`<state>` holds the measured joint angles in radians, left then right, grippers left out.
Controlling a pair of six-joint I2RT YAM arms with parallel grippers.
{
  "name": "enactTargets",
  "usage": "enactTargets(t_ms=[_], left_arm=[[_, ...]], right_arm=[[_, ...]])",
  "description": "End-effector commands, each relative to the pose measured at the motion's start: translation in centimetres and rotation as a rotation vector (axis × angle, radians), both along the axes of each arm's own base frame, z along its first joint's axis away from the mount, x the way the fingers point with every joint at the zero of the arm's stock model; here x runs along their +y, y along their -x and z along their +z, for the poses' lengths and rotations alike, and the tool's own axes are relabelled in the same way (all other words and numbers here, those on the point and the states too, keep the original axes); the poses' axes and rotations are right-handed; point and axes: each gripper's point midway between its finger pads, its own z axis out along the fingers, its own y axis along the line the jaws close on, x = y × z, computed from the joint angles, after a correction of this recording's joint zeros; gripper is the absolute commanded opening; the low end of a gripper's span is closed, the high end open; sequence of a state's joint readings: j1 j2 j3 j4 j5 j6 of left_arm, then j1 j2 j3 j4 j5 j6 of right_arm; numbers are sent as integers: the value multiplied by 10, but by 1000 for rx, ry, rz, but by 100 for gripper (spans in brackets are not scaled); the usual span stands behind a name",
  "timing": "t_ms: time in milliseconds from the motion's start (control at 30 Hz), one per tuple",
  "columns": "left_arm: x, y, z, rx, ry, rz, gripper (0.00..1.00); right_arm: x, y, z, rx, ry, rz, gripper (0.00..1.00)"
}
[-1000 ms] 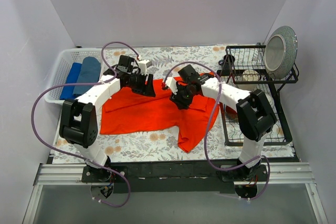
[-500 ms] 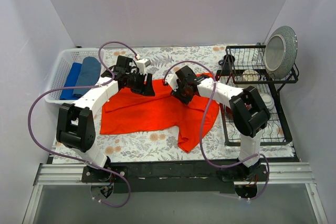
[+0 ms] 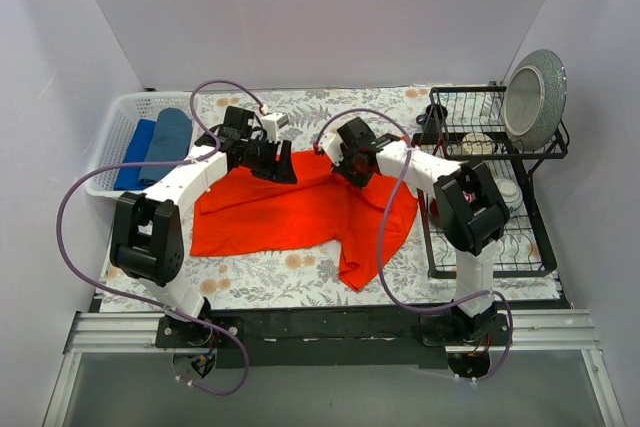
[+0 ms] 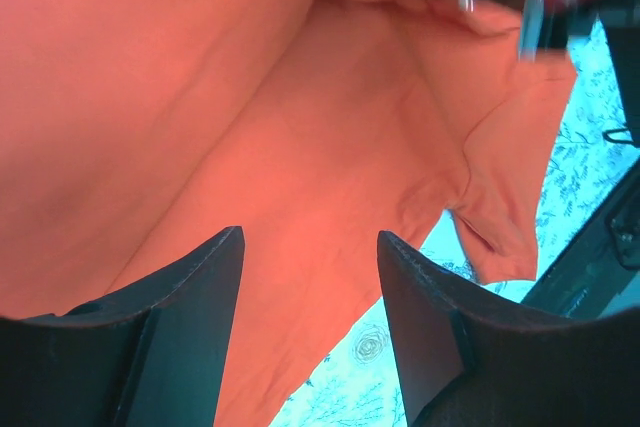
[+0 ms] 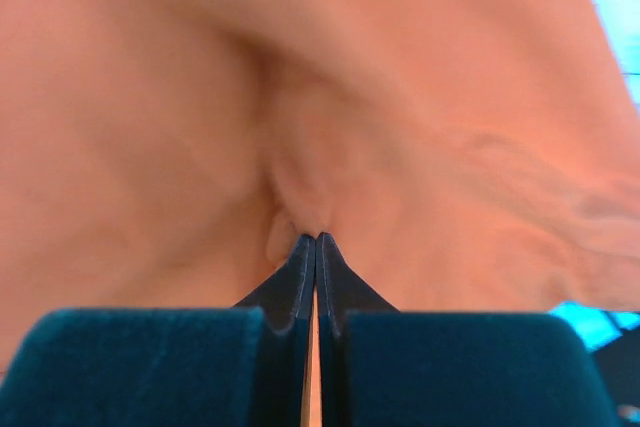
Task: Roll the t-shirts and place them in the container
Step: Fold the T-shirt at the center of the board.
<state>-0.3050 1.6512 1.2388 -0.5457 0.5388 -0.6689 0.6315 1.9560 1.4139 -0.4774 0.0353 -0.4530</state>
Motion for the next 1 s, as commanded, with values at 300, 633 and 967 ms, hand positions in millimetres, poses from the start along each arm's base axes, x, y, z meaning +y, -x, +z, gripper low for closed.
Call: enactTargets(t_ms=[300,633,967], left_arm=[[-65,8,18,-553,-18,-489,53],[-143,-9,15,-975,-55,-637,38],[-168,-20,-15,-997,-39,-605,33]], right_arm=[[0,-24,6,275,-216,2,1],[2,-21,2,403,-341,-32,1],[-13,-36,-7,488,-427,-137,1]])
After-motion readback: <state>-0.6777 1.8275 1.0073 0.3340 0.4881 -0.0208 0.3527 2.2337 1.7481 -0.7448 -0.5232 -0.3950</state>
